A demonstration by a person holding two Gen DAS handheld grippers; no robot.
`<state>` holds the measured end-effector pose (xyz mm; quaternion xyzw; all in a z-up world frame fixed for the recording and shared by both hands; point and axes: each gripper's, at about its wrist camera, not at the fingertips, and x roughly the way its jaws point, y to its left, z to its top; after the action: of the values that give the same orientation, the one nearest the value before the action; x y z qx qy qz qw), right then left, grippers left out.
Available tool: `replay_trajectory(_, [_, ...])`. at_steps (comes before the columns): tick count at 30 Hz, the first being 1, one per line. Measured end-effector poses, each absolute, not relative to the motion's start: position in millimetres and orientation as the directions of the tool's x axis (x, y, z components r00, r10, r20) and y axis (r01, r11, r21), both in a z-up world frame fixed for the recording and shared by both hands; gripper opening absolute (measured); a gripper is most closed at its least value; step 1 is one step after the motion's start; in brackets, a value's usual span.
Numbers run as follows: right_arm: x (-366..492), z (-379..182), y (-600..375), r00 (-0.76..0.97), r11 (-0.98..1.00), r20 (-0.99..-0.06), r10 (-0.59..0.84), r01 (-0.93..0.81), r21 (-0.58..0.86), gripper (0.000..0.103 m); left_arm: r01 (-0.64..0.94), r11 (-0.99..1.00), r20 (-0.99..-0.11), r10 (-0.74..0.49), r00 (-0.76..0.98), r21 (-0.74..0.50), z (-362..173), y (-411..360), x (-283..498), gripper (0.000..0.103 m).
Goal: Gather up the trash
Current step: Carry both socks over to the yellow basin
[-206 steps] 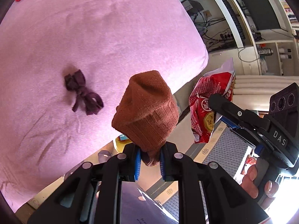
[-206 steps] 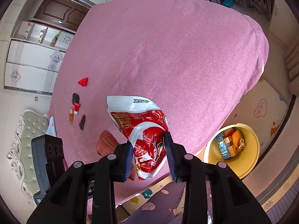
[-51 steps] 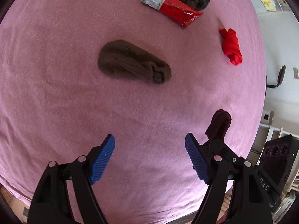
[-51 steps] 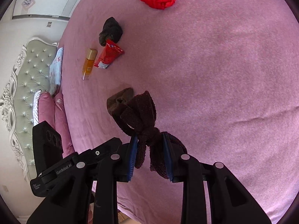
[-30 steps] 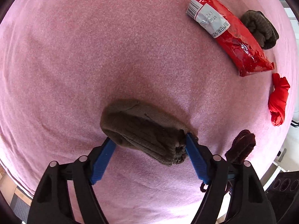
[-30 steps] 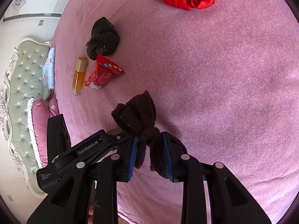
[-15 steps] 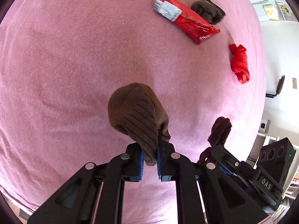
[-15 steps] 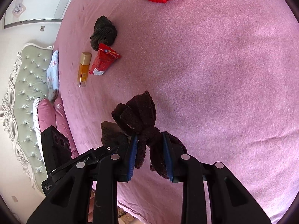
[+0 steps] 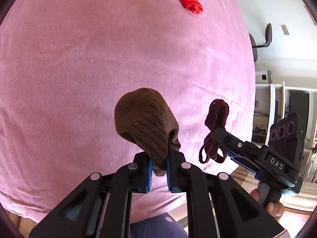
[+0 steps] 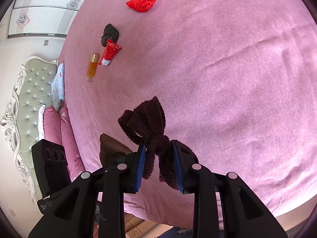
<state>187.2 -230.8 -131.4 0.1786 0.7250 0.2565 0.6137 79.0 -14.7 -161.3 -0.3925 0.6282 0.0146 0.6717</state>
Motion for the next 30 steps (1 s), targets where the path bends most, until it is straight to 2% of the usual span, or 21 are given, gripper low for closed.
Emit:
replay_trajectory(15, [90,-109,-389,-0.017,0.796,-0.804,0.595,0.155,0.586,0.027,-0.217,0.830,-0.853,-0.522,0.021,-0.513,-152,-170,60,0.011])
replay_trajectory(30, [16,-98,-573,0.133,0.753,-0.825,0.550,0.349,0.558,0.027,0.040,0.856,-0.849,-0.504,-0.158,-0.515,-152,-370,35,0.012])
